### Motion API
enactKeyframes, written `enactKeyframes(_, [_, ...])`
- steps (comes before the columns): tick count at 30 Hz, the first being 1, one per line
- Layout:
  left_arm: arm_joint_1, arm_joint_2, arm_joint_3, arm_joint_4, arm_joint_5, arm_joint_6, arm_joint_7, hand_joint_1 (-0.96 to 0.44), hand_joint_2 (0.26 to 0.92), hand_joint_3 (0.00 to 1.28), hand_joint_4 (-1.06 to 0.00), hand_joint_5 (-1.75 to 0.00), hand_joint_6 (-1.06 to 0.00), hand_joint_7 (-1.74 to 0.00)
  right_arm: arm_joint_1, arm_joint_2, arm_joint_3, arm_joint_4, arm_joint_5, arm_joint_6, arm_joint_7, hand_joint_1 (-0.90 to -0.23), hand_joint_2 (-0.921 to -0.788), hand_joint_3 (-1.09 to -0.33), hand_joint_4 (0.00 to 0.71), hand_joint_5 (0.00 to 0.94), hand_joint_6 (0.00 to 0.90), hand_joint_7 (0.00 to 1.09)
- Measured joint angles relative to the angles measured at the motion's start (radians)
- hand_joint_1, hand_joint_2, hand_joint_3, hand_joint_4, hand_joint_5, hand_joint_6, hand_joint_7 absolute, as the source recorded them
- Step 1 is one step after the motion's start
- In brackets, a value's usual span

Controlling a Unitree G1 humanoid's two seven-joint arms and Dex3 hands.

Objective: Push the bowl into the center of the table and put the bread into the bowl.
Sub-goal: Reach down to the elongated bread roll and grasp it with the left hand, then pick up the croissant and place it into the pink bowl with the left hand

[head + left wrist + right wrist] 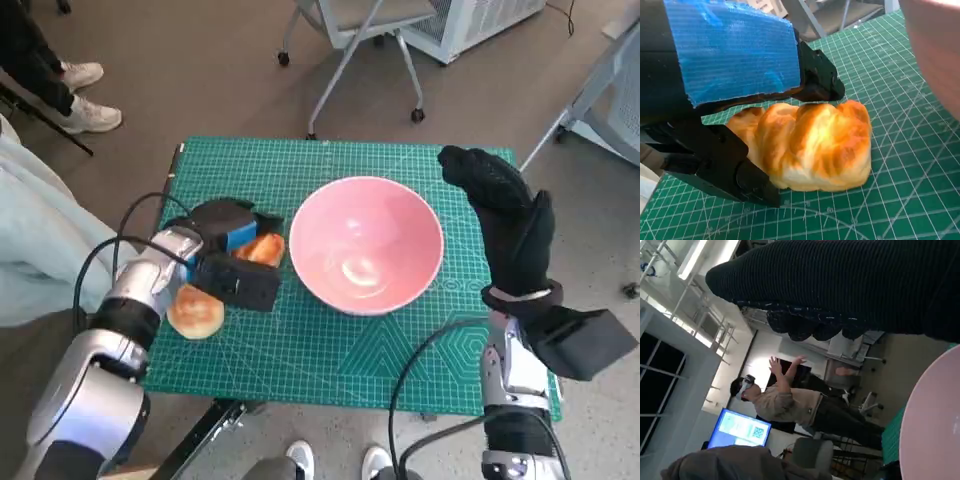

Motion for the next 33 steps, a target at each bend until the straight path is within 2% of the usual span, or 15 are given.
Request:
enactKeyframes(3, [-0.011, -0.006, -0.008, 0.021, -0.002, 0.001, 0.001, -0.01, 0.863, 0.02, -0.69, -0.07, -0.68, -0.06, 0.001, 0.001, 0.000, -0.002, 0.001, 0.000, 0.000, -0.653, -0.921, -0.739, 0.202, 0.000, 0.116, 0.49])
enactKeyframes(4, [-0.013, -0.007, -0.011, 0.025, -0.002, 0.001, 0.002, 0.13, 0.884, 0.04, -0.69, -0.49, -0.73, -0.07, 0.002, 0.001, 0.000, -0.003, 0.001, 0.000, 0.000, -0.654, -0.921, -0.739, 0.203, 0.000, 0.116, 0.49])
enactKeyframes(5, [-0.014, -0.007, -0.013, 0.029, -0.003, 0.000, 0.004, 0.21, 0.897, 0.06, -0.68, -0.77, -0.75, -0.08, 0.002, 0.001, 0.000, -0.003, 0.002, 0.000, 0.000, -0.655, -0.921, -0.739, 0.203, 0.001, 0.116, 0.49])
enactKeyframes(6, [-0.016, -0.008, -0.015, 0.032, -0.003, 0.000, 0.006, 0.27, 0.906, 0.06, -0.68, -0.94, -0.79, -0.09, 0.002, 0.001, 0.000, -0.003, 0.004, 0.000, 0.000, -0.655, -0.921, -0.738, 0.203, 0.001, 0.116, 0.49])
enactKeyframes(7, [-0.016, -0.008, -0.018, 0.035, -0.003, -0.001, 0.009, 0.29, 0.909, 0.07, -0.68, -1.00, -0.80, -0.09, 0.002, 0.002, 0.000, -0.003, 0.006, 0.000, 0.000, -0.656, -0.921, -0.738, 0.203, 0.001, 0.116, 0.49])
enactKeyframes(8, [-0.016, -0.007, -0.021, 0.037, -0.003, -0.002, 0.012, 0.19, 0.913, 0.07, -0.69, -1.07, -0.71, -0.47, 0.002, 0.002, 0.000, -0.003, 0.007, 0.000, 0.000, -0.656, -0.921, -0.738, 0.203, 0.001, 0.116, 0.49])
enactKeyframes(9, [-0.016, -0.007, -0.026, 0.040, -0.002, -0.006, 0.020, 0.12, 0.916, 0.08, -0.70, -1.12, -0.65, -0.72, 0.002, 0.002, 0.000, -0.003, 0.007, 0.000, 0.000, -0.656, -0.921, -0.738, 0.203, 0.001, 0.116, 0.49])
enactKeyframes(11, [-0.016, -0.005, -0.034, 0.043, -0.001, -0.013, 0.029, 0.06, 0.918, 0.08, -0.71, -1.17, -0.61, -0.92, 0.002, 0.002, 0.000, -0.003, 0.007, 0.000, 0.000, -0.656, -0.921, -0.738, 0.203, 0.001, 0.116, 0.49])
enactKeyframes(14, [-0.016, 0.000, -0.035, 0.046, -0.006, -0.030, 0.034, 0.02, 0.920, 0.08, -0.70, -1.21, -0.62, -1.03, 0.002, 0.003, 0.000, -0.003, 0.007, 0.000, 0.000, -0.655, -0.921, -0.738, 0.203, 0.001, 0.116, 0.49])
enactKeyframes(20, [-0.016, 0.024, -0.020, 0.036, -0.033, -0.058, 0.018, 0.00, 0.920, 0.07, -0.68, -1.23, -0.63, -1.09, 0.003, 0.006, 0.000, -0.003, 0.006, -0.001, -0.003, -0.652, -0.921, -0.737, 0.204, 0.001, 0.116, 0.49])
enactKeyframes(26, [-0.012, 0.068, 0.034, -0.021, -0.088, -0.076, -0.034, 0.00, 0.920, 0.06, -0.68, -1.20, -0.66, -1.11, 0.003, 0.006, 0.000, -0.002, 0.006, -0.004, -0.003, -0.643, -0.921, -0.739, 0.203, 0.001, 0.116, 0.49])
enactKeyframes(33, [-0.001, 0.150, 0.152, -0.227, -0.183, -0.084, -0.056, 0.00, 0.918, 0.03, -0.74, -1.10, -0.67, -1.13, 0.003, 0.006, 0.000, 0.000, 0.007, -0.004, -0.003, -0.643, -0.921, -0.739, 0.205, 0.001, 0.119, 0.50])
